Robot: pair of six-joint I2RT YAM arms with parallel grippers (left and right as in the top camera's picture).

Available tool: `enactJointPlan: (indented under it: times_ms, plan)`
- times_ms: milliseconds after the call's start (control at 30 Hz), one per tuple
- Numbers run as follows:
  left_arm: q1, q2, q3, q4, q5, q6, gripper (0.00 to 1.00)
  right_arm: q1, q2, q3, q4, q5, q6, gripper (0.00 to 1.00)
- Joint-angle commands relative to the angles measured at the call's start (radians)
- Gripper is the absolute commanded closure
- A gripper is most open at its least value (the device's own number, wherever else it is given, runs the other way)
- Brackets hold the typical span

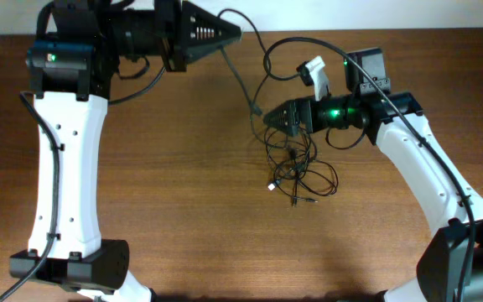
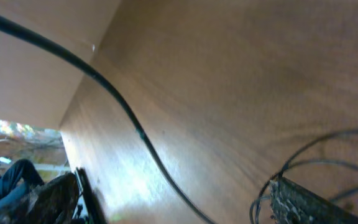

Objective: Untangle cables

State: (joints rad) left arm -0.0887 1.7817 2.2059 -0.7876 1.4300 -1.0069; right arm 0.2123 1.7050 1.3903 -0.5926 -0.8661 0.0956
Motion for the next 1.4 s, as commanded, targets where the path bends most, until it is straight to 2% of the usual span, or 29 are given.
enactJointPlan:
  times_ms: [0, 67, 167, 300, 467, 500, 600, 633, 800, 900, 1000, 1100, 1133, 1167, 1200, 1367]
  plan:
    - [0.003, -0.039, 0.008, 0.174, 0.021, -0.308, 1.00, 0.005, 0.004, 0.000, 0.066, -0.024, 0.059, 0.01]
    - [0.002, -0.039, 0.008, 0.303, 0.022, -0.373, 1.00, 0.003, 0.004, 0.000, 0.105, -0.024, 0.094, 0.01]
    - [0.002, -0.045, 0.008, 0.420, 0.021, -0.435, 1.00, 0.003, 0.004, 0.000, 0.177, -0.024, 0.178, 0.01]
    - [0.003, -0.051, 0.008, 0.497, 0.016, -0.512, 1.00, 0.003, 0.004, 0.000, 0.260, -0.036, 0.263, 0.01]
    - [0.004, -0.051, 0.008, 0.546, 0.002, -0.557, 1.00, 0.004, 0.004, 0.000, 0.282, -0.115, 0.261, 0.02]
    - [0.005, -0.051, 0.008, 0.546, 0.003, -0.557, 1.00, 0.004, 0.004, 0.000, 0.278, -0.114, 0.260, 0.08]
    - [0.005, -0.051, 0.008, 0.546, 0.004, -0.566, 1.00, 0.004, 0.004, 0.000, 0.266, -0.113, 0.253, 0.44]
    - [0.005, -0.051, 0.008, 0.548, 0.005, -0.586, 1.00, 0.004, 0.004, 0.000, 0.261, -0.110, 0.253, 0.48]
    - [0.004, -0.051, 0.008, 0.642, 0.014, -0.648, 1.00, 0.004, 0.004, 0.000, 0.225, -0.061, 0.249, 0.47]
    - [0.004, -0.061, 0.008, 0.697, 0.017, -0.702, 1.00, 0.008, 0.004, 0.000, 0.229, -0.061, 0.223, 0.36]
    - [0.004, -0.071, 0.008, 0.756, 0.010, -0.732, 1.00, 0.024, 0.004, 0.000, 0.247, -0.061, 0.222, 0.36]
    - [0.004, -0.075, 0.008, 0.776, 0.003, -0.732, 1.00, 0.037, 0.004, 0.000, 0.271, -0.059, 0.224, 0.57]
    - [0.005, -0.075, 0.008, 0.776, 0.003, -0.732, 1.00, 0.042, 0.004, 0.000, 0.275, -0.053, 0.224, 0.68]
    - [0.005, -0.075, 0.008, 0.776, 0.003, -0.731, 1.00, 0.043, 0.004, 0.000, 0.275, -0.044, 0.224, 0.87]
    - [0.005, -0.075, 0.008, 0.776, 0.004, -0.731, 1.00, 0.043, 0.004, 0.000, 0.275, -0.042, 0.226, 0.96]
    - [0.005, -0.075, 0.008, 0.776, 0.003, -0.694, 1.00, 0.043, -0.009, 0.002, 0.322, -0.045, 0.307, 0.96]
